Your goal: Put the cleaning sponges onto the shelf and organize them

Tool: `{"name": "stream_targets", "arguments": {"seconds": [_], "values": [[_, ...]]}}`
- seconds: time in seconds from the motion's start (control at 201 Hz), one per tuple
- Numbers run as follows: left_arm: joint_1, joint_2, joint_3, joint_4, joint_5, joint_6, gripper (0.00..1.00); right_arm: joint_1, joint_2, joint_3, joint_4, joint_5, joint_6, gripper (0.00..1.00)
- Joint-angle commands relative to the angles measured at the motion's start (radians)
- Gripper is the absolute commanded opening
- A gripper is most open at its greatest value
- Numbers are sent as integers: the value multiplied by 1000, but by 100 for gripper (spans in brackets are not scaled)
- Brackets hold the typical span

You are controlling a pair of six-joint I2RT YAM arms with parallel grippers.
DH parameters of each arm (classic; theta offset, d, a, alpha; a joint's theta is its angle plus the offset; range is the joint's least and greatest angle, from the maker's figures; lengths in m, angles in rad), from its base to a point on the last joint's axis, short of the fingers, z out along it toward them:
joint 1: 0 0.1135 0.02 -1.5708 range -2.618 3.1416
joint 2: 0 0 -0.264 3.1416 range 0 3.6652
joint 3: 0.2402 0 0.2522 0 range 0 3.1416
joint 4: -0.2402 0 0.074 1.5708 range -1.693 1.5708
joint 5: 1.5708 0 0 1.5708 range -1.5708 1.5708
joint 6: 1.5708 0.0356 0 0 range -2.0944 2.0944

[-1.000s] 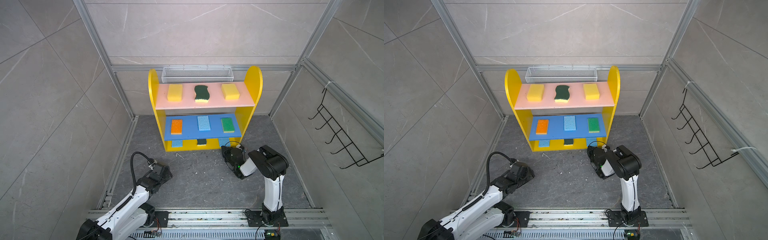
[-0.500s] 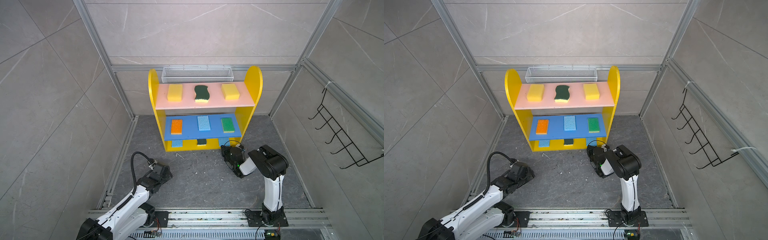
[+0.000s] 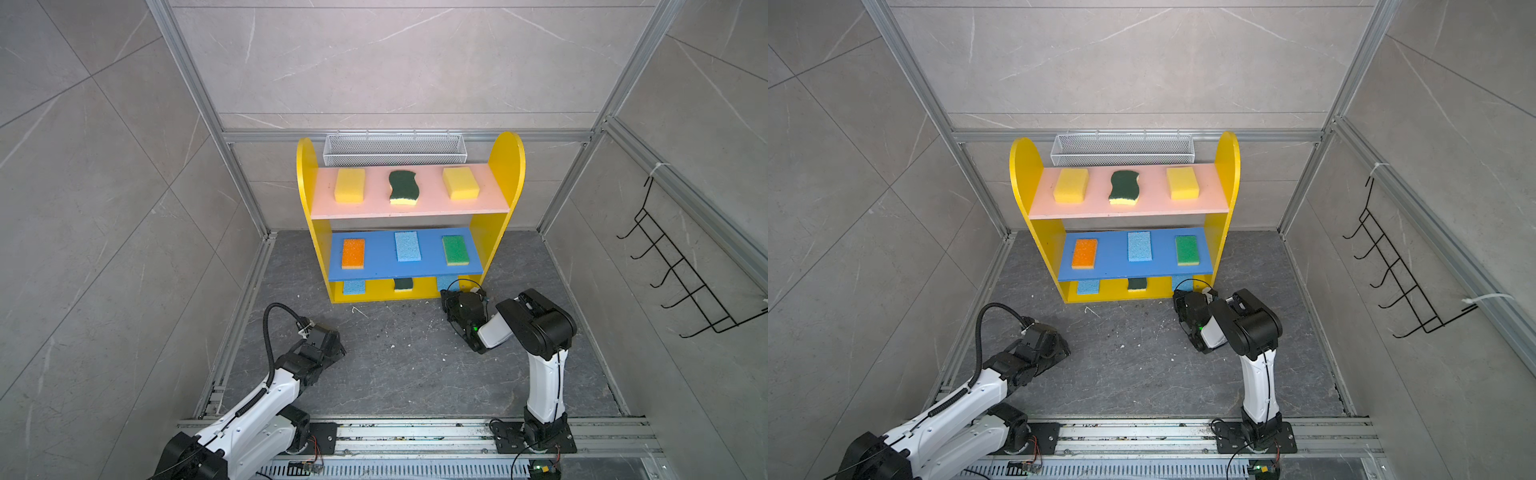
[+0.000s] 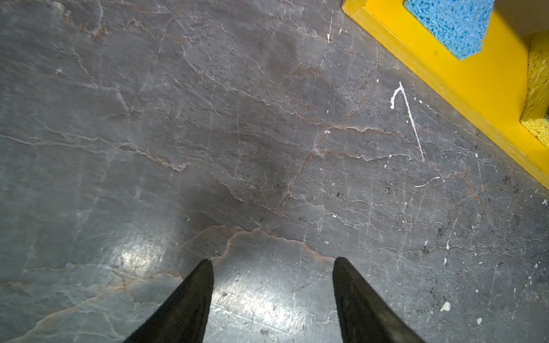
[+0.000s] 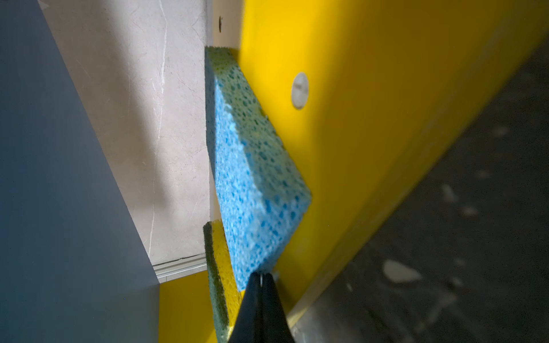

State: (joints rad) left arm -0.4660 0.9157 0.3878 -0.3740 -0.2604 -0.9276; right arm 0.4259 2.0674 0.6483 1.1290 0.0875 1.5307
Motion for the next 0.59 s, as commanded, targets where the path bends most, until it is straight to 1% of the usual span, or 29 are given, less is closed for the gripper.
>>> {"name": "stream_targets", "arguments": {"seconds": [0.0,0.588], "values": [[-1,6,38,20,-19,3,67,-7,89,-41,-255,-5,-2,0],[-2,25,34,33,-11,-7,67,-23,72,-48,-276,5,-5,0]]}}
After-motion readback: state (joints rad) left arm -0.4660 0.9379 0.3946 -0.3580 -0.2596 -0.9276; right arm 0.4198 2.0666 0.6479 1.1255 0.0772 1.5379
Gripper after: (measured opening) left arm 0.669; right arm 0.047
